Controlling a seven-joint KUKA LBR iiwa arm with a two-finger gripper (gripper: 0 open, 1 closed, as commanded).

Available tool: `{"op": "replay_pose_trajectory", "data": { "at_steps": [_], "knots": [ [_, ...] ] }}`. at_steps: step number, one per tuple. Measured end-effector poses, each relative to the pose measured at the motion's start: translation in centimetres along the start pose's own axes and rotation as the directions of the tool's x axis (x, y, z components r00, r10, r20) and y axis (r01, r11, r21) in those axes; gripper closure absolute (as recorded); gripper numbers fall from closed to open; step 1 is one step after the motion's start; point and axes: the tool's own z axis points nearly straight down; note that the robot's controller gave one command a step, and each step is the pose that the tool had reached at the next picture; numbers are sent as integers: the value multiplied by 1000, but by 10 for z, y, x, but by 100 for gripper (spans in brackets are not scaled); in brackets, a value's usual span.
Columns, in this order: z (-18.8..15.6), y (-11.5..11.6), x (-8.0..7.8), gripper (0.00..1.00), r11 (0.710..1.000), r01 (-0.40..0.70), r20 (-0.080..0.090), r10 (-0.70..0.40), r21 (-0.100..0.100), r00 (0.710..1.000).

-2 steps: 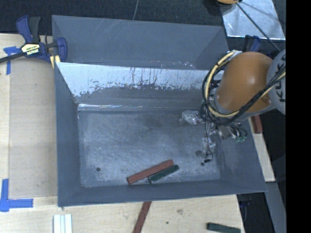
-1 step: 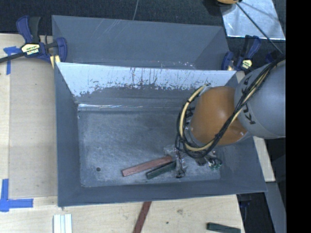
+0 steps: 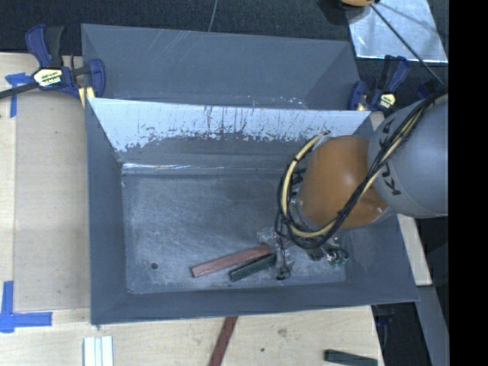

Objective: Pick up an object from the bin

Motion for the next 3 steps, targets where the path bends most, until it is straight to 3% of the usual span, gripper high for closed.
{"op": "replay_pose_trajectory", "data": {
  "at_steps": [1,2,3],
  "knots": [
    [-160,-9,-7,100,1000,9,3,-9,2,1000],
    [-159,-9,-6,0,1000,10,1,-10,1,1000],
    [-159,-9,-6,0,1000,11,1,-11,1,1000]
  ]
}}
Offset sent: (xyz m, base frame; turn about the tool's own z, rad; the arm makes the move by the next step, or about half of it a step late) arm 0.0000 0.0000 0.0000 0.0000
